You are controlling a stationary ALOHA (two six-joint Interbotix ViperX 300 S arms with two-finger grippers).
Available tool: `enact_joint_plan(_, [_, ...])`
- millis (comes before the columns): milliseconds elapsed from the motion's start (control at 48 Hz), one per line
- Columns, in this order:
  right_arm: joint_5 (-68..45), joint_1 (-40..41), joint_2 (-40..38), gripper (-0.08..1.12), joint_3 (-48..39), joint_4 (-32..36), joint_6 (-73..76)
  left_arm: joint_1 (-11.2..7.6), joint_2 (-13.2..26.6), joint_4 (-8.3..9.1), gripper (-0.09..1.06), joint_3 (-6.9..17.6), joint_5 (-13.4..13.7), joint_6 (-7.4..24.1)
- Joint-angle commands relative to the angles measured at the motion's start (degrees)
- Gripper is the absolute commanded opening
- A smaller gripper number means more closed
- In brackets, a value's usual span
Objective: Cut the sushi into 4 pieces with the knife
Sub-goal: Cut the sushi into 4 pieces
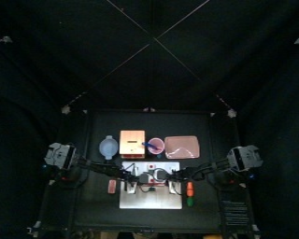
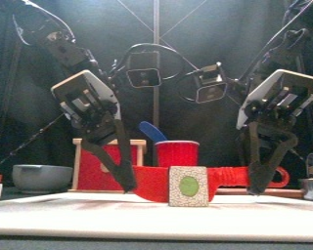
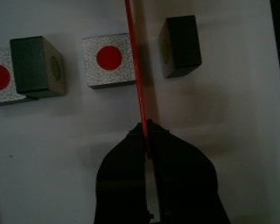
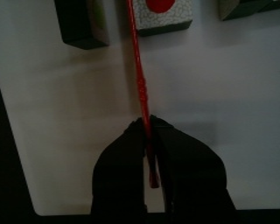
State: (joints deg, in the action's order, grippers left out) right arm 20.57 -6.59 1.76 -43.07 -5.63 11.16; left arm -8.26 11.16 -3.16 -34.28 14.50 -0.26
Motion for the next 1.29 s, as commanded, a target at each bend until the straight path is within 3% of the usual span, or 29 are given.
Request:
enact_joint_plan(21, [0.62, 1.14, -0.44, 0.15, -0.7, 0.26, 0.18, 0.44, -0.09, 0.53, 0.3, -0.79, 0.62, 0.35])
enact_joint_plan(312, [0.79, 1.93, -0.53, 0.15, -0.53, 0.62, 0.18, 1.14, -0.09, 1.67, 0.3, -0.79, 0.62, 0.35])
enact_joint_plan(938, [1.05, 1.41, -2.64, 0.15, 1.49, 0.62, 0.09, 1.23, -3.78, 1.41, 0.32, -0.18, 0.53, 0.35])
enact_joint_plan(1292, [1.67, 0.18, -3.25, 0.15, 1.85, 0.26, 0.18, 0.79, -4.48, 1.23, 0.54, 0.35, 0.7, 0.18])
